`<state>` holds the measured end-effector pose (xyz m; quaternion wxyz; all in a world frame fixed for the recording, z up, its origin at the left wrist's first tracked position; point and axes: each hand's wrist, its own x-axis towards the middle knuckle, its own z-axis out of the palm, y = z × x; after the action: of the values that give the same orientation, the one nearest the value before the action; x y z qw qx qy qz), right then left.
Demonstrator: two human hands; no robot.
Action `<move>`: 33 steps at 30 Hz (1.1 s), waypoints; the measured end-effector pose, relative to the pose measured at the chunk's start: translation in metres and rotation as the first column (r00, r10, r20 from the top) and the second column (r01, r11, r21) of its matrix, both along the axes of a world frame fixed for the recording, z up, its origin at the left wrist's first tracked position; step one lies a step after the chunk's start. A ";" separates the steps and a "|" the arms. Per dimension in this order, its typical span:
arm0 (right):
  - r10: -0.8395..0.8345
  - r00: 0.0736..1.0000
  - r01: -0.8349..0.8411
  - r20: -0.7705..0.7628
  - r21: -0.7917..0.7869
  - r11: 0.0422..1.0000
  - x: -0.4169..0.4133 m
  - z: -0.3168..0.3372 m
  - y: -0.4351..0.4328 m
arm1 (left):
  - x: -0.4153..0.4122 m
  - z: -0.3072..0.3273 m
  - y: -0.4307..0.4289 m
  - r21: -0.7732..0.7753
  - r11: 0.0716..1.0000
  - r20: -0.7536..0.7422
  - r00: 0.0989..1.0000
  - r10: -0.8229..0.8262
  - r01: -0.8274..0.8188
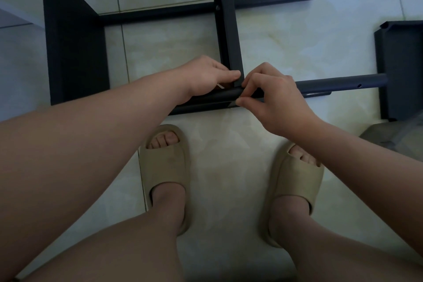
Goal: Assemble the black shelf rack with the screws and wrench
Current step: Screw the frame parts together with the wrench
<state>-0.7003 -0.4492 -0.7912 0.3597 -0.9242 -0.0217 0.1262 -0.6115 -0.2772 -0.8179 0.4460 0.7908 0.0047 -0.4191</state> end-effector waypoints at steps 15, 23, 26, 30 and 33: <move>0.020 0.998 -0.017 0.051 -0.055 0.998 -0.005 -0.009 -0.007 | -0.003 0.005 0.000 -0.030 0.999 -0.076 0.996 0.039 -0.041; 0.037 0.994 -0.029 0.105 -0.076 0.997 -0.010 -0.014 -0.009 | 0.000 0.008 0.000 0.005 1.000 -0.089 0.996 0.031 -0.031; 0.032 0.993 -0.025 0.110 -0.064 0.998 -0.008 -0.014 -0.010 | 0.002 0.006 -0.001 0.019 1.000 -0.073 0.997 0.011 -0.009; 0.015 0.994 -0.009 0.105 -0.053 0.999 -0.003 -0.013 -0.011 | 0.005 0.004 -0.001 0.018 1.000 -0.079 0.997 -0.015 0.016; 0.000 0.994 0.007 0.105 -0.059 0.998 -0.001 -0.013 -0.012 | 0.007 0.004 -0.002 0.022 0.999 -0.081 0.996 -0.037 0.038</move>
<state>-0.7008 -0.4610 -0.8046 0.3309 -0.9398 -0.0352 0.0775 -0.6045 -0.2793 -0.8142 0.4280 0.7785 0.0129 -0.4589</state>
